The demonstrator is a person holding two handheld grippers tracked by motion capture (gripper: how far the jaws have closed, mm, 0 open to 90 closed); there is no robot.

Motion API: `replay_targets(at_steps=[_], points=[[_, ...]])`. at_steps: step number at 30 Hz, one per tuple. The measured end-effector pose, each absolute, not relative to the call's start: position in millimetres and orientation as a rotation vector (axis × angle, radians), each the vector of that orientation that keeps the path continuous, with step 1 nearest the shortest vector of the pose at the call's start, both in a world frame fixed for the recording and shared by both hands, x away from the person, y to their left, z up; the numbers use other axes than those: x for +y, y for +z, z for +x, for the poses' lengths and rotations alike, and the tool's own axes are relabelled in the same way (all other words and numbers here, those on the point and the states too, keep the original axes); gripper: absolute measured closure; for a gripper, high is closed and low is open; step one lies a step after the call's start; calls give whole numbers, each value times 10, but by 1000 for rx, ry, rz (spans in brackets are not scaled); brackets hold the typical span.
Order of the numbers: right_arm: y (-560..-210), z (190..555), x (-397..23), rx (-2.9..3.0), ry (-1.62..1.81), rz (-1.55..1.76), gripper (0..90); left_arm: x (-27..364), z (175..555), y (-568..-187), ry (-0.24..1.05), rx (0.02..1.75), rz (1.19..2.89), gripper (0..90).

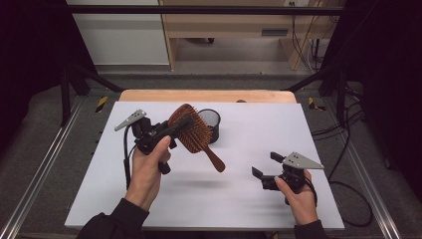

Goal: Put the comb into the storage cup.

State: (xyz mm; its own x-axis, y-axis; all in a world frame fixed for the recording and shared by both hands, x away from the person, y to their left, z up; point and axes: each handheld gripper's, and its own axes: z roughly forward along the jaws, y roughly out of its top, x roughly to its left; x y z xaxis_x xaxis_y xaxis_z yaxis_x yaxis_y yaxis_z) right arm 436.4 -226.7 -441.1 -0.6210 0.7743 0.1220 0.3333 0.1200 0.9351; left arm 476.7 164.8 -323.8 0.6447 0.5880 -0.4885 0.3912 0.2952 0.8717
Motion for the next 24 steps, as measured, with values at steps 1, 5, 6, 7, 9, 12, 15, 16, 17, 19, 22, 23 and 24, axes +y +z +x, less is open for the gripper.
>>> replay_targets(at_steps=[1, 5, 6, 7, 9, 12, 15, 16, 17, 19, 22, 23, 24], points=[[-4416, 4366, -2265, 2011, 1503, 1071, 84, 1637, 4768, -3216, 163, 929, 1326, 521], [-4422, 4362, -2267, 2014, 1499, 1068, 82, 1597, 4775, -3121, 173, 914, 1333, 521], [-4423, 4361, -2274, 2008, 1500, 1074, 82, 1594, 4777, -3094, 171, 912, 1327, 521], [-4427, 4362, -2283, 2005, 1500, 1078, 82, 1593, 4781, -3066, 169, 911, 1318, 521], [-4430, 4363, -2290, 1998, 1496, 1086, 81, 1589, 4795, -3003, 170, 909, 1316, 521], [-4418, 4363, -2291, 1987, 1501, 1087, 82, 1576, 4802, -2903, 191, 900, 1322, 521], [-4417, 4383, -2283, 1991, 1505, 1075, 82, 1567, 4803, -2833, 199, 888, 1314, 521], [-4424, 4392, -2281, 1999, 1503, 1075, 81, 1564, 4804, -2821, 200, 887, 1308, 521], [-4429, 4400, -2282, 2004, 1501, 1072, 82, 1562, 4807, -2813, 202, 886, 1306, 521], [-4430, 4405, -2290, 1997, 1505, 1080, 81, 1565, 4819, -2801, 207, 890, 1310, 522], [-4410, 4383, -2309, 1968, 1522, 1085, 81, 1580, 4846, -2781, 227, 906, 1321, 521], [-4404, 4378, -2312, 1968, 1527, 1081, 80, 1585, 4851, -2770, 232, 910, 1323, 521], [-4404, 4380, -2315, 1965, 1527, 1082, 80, 1591, 4854, -2758, 239, 913, 1324, 521]])
